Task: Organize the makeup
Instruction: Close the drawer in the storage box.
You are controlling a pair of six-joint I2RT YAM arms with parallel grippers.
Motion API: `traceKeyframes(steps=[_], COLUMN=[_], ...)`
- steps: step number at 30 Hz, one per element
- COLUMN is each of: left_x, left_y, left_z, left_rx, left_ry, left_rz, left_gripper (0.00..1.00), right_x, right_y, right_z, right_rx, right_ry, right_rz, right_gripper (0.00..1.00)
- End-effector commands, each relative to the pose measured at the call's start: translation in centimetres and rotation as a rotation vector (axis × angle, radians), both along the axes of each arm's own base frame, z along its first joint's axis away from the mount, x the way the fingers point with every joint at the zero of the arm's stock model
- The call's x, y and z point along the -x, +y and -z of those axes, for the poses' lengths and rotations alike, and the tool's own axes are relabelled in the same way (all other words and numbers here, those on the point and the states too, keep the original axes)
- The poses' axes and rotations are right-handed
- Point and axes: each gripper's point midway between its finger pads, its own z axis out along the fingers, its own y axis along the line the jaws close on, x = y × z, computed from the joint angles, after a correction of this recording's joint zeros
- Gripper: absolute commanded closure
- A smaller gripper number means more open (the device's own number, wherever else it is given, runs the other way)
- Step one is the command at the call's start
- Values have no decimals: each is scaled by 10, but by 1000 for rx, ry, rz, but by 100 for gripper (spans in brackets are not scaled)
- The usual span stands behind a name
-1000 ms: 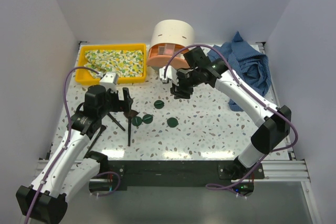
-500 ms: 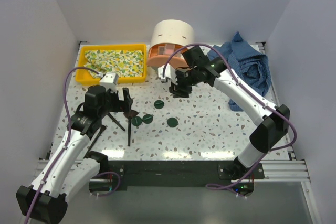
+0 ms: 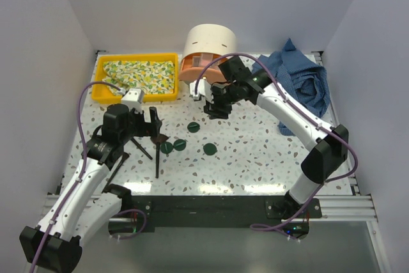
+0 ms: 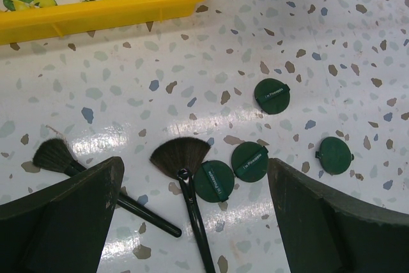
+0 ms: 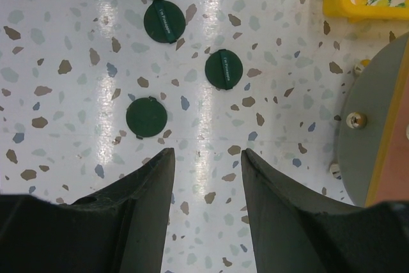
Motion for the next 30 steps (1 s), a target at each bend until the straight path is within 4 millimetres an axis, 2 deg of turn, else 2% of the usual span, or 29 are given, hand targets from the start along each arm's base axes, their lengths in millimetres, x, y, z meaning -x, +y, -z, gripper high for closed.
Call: traceKeyframes(steps=[1,13,18,20,24,28,30], left_x=[-6,-3,-2,-2,-1,-1,0], left_y=[-3,-14,-14,-13,-5,5,7], left_z=[-12,-6,-8,-8,-15,-26,-29], left_rx=[31,58,59,57,53,46,48], left_ry=[-56,-38,-45,-48,-73,-121,-133], left_rz=[2,57,63,54,8,-43,-49], left_gripper=[0,0,0,0,0,0,0], right_x=[-4,3,-3,-13,-39,-63,-79], right_y=[5,21,26,23,21,22,22], right_z=[-12,-26,-2,9,9,14,9], right_rx=[-9,-52,3,49,81,107,107], right_ry=[-22,-36,16,3,-73,-122,-158], right_rz=[3,-78,-65,-26,71,137,180], right_gripper=[50,50,50,50,52,60,62])
